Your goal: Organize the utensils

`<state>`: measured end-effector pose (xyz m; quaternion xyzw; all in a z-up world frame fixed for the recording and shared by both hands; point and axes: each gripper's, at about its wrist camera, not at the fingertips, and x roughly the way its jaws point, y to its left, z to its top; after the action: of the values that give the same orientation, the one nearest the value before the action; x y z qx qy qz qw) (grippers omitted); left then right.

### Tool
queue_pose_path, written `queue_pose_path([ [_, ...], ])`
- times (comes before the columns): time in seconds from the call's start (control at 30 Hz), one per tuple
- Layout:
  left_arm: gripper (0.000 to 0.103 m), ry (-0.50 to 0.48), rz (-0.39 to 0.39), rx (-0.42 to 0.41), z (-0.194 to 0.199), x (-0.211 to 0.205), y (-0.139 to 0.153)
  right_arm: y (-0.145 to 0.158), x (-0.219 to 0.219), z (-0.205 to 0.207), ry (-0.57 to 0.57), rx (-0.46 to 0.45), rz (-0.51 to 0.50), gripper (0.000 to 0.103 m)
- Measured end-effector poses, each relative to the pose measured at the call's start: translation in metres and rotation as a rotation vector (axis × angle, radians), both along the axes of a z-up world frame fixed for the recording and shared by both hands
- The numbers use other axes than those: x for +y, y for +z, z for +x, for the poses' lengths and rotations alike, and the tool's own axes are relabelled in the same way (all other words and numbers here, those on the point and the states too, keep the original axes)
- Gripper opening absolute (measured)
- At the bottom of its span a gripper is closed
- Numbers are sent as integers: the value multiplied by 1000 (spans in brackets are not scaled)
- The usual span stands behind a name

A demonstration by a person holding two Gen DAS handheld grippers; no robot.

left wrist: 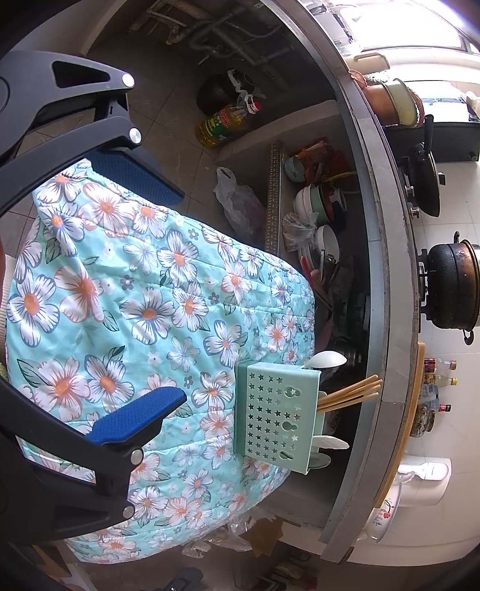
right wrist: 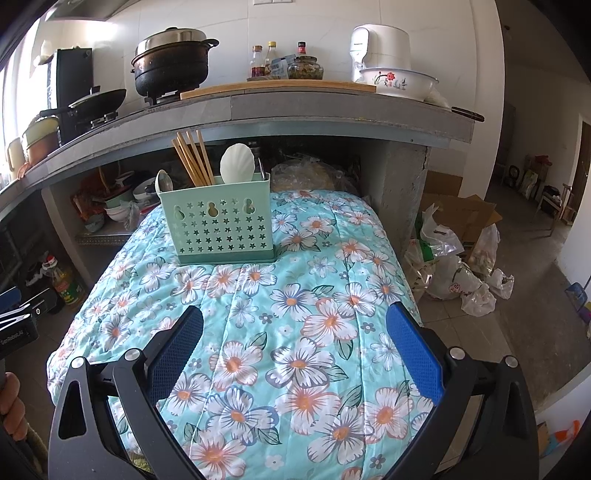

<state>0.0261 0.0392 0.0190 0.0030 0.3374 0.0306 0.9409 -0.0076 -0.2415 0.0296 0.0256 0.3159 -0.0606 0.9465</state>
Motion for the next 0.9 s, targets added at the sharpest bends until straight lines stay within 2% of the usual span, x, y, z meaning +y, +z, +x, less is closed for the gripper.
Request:
queue_pose_path([
  [0.9,95,-1,3,7,0,-1,-2,0,0,0,1,3,1,97],
])
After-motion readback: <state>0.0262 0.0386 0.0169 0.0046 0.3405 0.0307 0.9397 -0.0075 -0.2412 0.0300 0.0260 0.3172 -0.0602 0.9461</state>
